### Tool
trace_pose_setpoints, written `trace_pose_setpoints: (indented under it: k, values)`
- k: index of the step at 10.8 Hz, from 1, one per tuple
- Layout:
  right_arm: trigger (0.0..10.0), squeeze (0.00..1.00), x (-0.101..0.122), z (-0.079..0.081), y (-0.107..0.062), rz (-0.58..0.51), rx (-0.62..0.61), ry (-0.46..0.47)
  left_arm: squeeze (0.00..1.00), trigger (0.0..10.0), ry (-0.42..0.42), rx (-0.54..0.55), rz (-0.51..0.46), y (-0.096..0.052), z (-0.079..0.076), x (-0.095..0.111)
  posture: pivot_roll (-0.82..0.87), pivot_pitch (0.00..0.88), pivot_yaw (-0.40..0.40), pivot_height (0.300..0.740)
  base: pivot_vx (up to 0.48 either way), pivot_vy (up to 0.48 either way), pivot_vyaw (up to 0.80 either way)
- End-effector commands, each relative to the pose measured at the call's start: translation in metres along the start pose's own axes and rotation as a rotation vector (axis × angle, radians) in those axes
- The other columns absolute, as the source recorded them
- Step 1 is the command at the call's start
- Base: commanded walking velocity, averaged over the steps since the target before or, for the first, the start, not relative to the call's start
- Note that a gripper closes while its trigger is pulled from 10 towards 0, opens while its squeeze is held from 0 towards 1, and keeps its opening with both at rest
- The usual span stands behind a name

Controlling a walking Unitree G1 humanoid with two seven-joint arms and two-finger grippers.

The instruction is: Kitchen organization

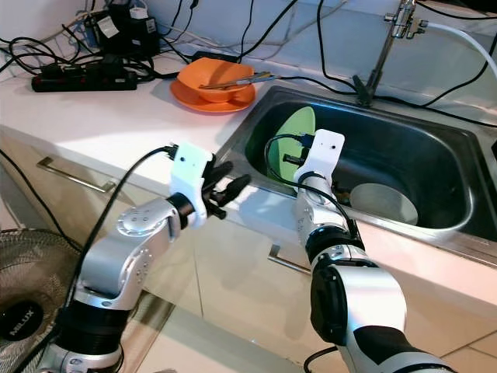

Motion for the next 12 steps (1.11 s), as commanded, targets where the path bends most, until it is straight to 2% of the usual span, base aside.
trace_pose_setpoints:
  k: [1, 6, 7, 8, 9, 10, 11, 12]
  values:
    - [10.0, 0.00, 0.007, 0.007, 0.002, -0.012, 0.032, -0.015, 0.00, 10.0, -0.003, 0.007, 0.000, 0.002, 0.002, 0.004, 0.32, 0.032, -0.052, 0.740, 0.000, 0.000, 0.00]
    - [10.0, 0.00, 0.004, 0.011, 0.001, 0.004, 0.044, -0.023, 0.00, 10.0, 0.002, 0.042, 0.014, 0.008, 0.017, 0.005, 0.32, 0.034, -0.055, 0.740, 0.000, 0.000, 0.00]
    - [10.0, 0.40, 0.002, 0.011, 0.001, 0.012, 0.047, -0.020, 0.00, 10.0, 0.001, 0.047, 0.017, 0.008, 0.018, 0.005, 0.32, 0.032, -0.056, 0.740, 0.000, 0.000, 0.00]
    - [10.0, 0.65, 0.001, 0.010, 0.001, 0.017, 0.048, -0.021, 0.00, 10.0, -0.001, 0.054, 0.019, 0.008, 0.020, 0.004, 0.32, 0.032, -0.058, 0.740, 0.000, 0.000, 0.00]
    - [10.0, 0.59, 0.000, 0.011, 0.001, 0.022, 0.052, -0.026, 0.00, 10.0, -0.003, 0.061, 0.022, 0.008, 0.021, 0.004, 0.32, 0.031, -0.059, 0.740, 0.000, 0.000, 0.00]
    - [10.0, 0.18, -0.001, 0.011, 0.001, 0.024, 0.052, -0.028, 0.00, 10.0, -0.004, 0.063, 0.023, 0.008, 0.022, 0.003, 0.32, 0.030, -0.059, 0.740, 0.000, 0.000, 0.00]
    - [10.0, 0.00, -0.001, 0.011, 0.001, 0.024, 0.051, -0.029, 0.00, 10.0, -0.003, 0.065, 0.024, 0.008, 0.023, 0.003, 0.32, 0.030, -0.059, 0.740, 0.000, 0.000, 0.00]
    - [10.0, 0.00, 0.000, 0.012, 0.001, 0.024, 0.051, -0.030, 0.00, 10.0, 0.000, 0.071, 0.022, 0.008, 0.025, 0.004, 0.32, 0.026, -0.059, 0.740, 0.000, 0.000, 0.00]
Point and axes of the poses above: a point about 5 cm out from each wrist's last joint towards the gripper, its own y axis pointing out of the wrist towards the gripper, its own x axis along the axis of the wrist's last joint, z = x × y, the point moved 5 cm from there along y, pointing out of the wrist towards the gripper, and after that the axes turned 11 degrees about y, right-handed, at the moved point
